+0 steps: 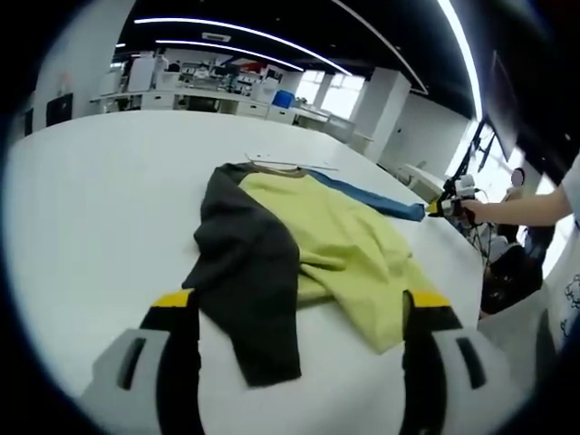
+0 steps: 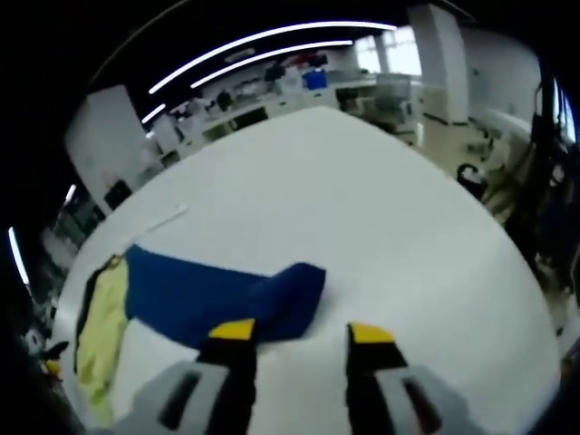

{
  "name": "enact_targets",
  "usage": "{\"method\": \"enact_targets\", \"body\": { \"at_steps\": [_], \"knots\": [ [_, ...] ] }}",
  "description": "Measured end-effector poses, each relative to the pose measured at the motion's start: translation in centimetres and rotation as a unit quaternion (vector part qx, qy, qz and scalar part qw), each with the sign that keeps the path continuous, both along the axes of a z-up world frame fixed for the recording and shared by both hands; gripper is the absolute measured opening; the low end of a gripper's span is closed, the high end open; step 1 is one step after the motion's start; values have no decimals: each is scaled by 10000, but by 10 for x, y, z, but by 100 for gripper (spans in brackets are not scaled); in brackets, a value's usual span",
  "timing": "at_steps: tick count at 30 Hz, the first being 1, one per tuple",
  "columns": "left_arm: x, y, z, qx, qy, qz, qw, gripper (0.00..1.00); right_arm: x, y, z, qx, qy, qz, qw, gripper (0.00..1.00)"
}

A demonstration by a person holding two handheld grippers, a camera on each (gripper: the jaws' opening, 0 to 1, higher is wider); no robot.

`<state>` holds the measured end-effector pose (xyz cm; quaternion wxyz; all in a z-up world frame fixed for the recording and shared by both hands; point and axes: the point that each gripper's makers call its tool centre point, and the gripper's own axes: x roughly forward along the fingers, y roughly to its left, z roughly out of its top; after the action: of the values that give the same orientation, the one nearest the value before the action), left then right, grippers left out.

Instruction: Fold the garment on the visible template until the final outline fits inside the template.

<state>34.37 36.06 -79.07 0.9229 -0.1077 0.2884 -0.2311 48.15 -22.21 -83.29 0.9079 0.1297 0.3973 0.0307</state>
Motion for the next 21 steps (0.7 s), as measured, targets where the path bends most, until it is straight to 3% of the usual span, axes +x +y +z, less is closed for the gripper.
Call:
{"method": "enact_targets", "body": {
  "at_steps": [10,14,21],
  "knots": [
    [-2,5,-1,1,32,62,10000,90,5,10,-4,84,-48,16,10000,30],
    [-3,4,-1,-9,43,61,10000,90,8,18,-1,341,-188,-61,9992,28],
    [-1,2,-1,-30,23,60,10000,90,8,19,1,336,-244,-122,9991,23]
  ]
}}
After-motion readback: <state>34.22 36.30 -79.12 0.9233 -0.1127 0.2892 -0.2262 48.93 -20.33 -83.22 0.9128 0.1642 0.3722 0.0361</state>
